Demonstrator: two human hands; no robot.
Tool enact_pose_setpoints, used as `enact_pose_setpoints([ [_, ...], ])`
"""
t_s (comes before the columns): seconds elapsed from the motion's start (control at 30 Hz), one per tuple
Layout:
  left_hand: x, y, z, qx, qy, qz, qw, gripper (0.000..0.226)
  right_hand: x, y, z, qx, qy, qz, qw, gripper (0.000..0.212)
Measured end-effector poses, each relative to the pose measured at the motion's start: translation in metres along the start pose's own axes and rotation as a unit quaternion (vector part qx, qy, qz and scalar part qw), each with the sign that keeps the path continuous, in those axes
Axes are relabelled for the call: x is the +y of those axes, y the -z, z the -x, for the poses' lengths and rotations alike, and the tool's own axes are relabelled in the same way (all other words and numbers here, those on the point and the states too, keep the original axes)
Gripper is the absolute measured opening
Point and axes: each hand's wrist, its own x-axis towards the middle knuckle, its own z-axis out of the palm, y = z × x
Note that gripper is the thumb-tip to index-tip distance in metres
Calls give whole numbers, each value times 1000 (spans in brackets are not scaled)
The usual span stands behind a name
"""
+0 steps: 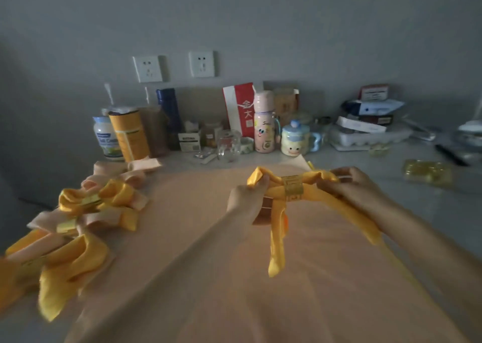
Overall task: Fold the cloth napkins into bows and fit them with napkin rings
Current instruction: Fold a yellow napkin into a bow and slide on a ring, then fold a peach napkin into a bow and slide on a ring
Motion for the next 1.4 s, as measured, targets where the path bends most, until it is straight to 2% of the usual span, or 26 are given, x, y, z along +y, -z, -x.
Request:
enact_pose_setpoints([
  [0.07,14,-61,-31,-34,15,14,999,42,23,42,-35,28,-29,11,999,42],
  [0.17,29,-137,-87,-64,10,48,997,48,52,81,-99,96,-1,65,993,38],
  [0.23,32,-181,-137,-68,-9,55,996,51,65,95,-145,137,37,86,986,31],
  [0.3,41,-212,-175,-55,-27,49,997,40,72,102,-185,164,60,116,978,27],
  [0.37,50,-247,-214,-40,-28,28,998,40,90,112,-235,187,66,143,970,25],
  [0.47,48,-274,-245,-34,-25,-56,998,48,111,119,-271,173,51,192,965,12],
  [0.57,41,-290,-254,-65,-20,-106,992,68,130,123,-286,143,22,211,967,30],
  [0.63,40,-289,-250,-72,-32,-166,983,75,133,126,-286,145,28,218,965,20],
  [0.67,40,-287,-242,-67,-45,-196,977,75,133,130,-282,150,33,231,961,16],
  [0.73,35,-276,-231,-65,-77,-242,965,66,135,133,-276,163,33,268,949,34],
  [0.83,23,-243,-189,-70,-119,-305,942,53,126,137,-238,170,53,282,943,34],
  [0.93,4,-195,-125,-76,-164,-392,902,56,108,129,-182,115,96,249,957,31],
  [1.0,-15,-168,-68,-103,-179,-446,871,65,97,122,-142,50,113,243,962,29],
  [1.1,-51,-148,13,-170,-195,-514,818,110,87,109,-85,-66,112,278,952,27],
  [1.17,-69,-143,45,-185,-197,-541,796,125,83,105,-51,-104,99,283,948,27],
  [1.27,-81,-141,58,-170,-195,-566,783,109,80,106,-15,-123,86,274,950,24],
  [1.33,-82,-139,76,-188,-184,-559,787,92,81,110,12,-134,75,270,950,22],
  [1.4,-84,-137,90,-214,-188,-552,784,88,83,114,30,-153,69,267,949,21],
])
